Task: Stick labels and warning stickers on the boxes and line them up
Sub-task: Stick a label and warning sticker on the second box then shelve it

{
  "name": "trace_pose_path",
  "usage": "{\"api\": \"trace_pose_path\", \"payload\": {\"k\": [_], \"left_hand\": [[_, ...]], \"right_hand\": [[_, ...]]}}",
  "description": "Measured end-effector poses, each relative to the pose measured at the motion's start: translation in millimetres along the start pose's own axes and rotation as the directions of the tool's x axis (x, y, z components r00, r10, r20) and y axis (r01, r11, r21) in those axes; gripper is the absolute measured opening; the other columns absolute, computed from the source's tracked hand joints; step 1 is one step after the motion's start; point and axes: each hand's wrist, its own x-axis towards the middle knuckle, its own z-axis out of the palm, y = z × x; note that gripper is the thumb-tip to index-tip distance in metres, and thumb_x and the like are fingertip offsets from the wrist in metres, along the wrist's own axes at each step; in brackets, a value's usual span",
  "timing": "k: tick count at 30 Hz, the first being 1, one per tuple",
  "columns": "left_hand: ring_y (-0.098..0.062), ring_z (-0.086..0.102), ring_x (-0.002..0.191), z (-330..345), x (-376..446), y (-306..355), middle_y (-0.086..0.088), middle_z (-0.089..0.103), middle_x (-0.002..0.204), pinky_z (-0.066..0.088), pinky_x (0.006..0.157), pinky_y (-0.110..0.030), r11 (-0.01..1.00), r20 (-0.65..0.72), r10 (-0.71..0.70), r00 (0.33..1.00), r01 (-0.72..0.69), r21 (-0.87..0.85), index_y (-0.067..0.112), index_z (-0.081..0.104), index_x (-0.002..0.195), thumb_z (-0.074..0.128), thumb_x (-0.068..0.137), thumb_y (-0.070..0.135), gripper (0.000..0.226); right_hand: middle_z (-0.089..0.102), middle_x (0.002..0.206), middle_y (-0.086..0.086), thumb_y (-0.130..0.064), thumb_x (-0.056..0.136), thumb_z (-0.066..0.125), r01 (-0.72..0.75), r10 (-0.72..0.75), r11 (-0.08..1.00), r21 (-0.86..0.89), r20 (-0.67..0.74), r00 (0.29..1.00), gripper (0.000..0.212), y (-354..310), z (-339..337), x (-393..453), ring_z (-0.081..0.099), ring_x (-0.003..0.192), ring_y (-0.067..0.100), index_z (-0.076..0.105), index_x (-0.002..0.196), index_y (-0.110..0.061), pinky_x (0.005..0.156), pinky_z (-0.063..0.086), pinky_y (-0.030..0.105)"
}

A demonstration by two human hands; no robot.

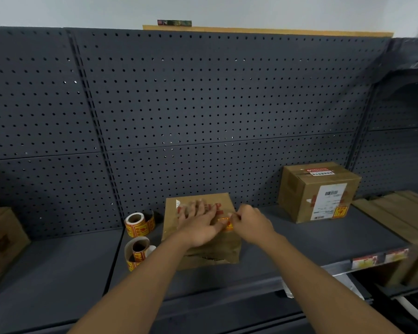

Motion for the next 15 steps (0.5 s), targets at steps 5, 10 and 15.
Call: {"api": "trace_pose_path", "payload": {"k": [5, 10, 15], "left_hand": [[-0.030, -0.024, 0.156, 1.9, 2.5, -0.6, -0.005, -0.017, 0.171, -0.019, 0.123, -0.053, 1.000, -0.011, 0.003, 1.000, -0.002, 0.022, 0.037, 0.000, 0.164, 0.017, 0.104, 0.066, 0.069], [-0.024, -0.013, 0.159, 4.5, 2.8, 0.4, 0.001, -0.005, 0.174, -0.012, 0.126, -0.051, 1.000, -0.085, -0.004, 0.996, 0.002, -0.030, 0.043, 0.010, 0.163, 0.016, 0.108, 0.053, 0.056], [-0.022, 0.014, 0.156, 12.5, 6.3, 5.5, 0.008, 0.026, 0.167, 0.002, 0.127, -0.048, 0.998, -0.300, -0.065, 0.952, 0.055, -0.042, 0.042, 0.039, 0.151, 0.024, 0.105, 0.061, 0.051]], "right_hand": [[0.058, 0.085, 0.002, -0.041, 0.100, 0.054, 0.037, -0.036, 0.998, -0.053, 0.028, 0.999, 0.025, 1.4, -1.5, -6.4, 0.057, 0.081, 0.025, 0.050, 0.090, -0.018, 0.057, 0.034, 0.033], [0.060, 0.090, 0.004, -0.032, 0.104, 0.051, 0.027, -0.027, 0.999, 0.035, 0.004, 1.000, 0.019, 4.4, 4.7, -9.3, 0.059, 0.088, 0.028, 0.053, 0.093, -0.016, 0.064, 0.041, 0.034], [0.053, 0.087, -0.001, -0.036, 0.101, 0.051, -0.053, 0.053, 0.999, -0.001, -0.048, 0.997, 0.019, -5.2, 4.3, -6.3, 0.059, 0.089, 0.028, 0.052, 0.093, -0.018, 0.069, 0.043, 0.037]]}}
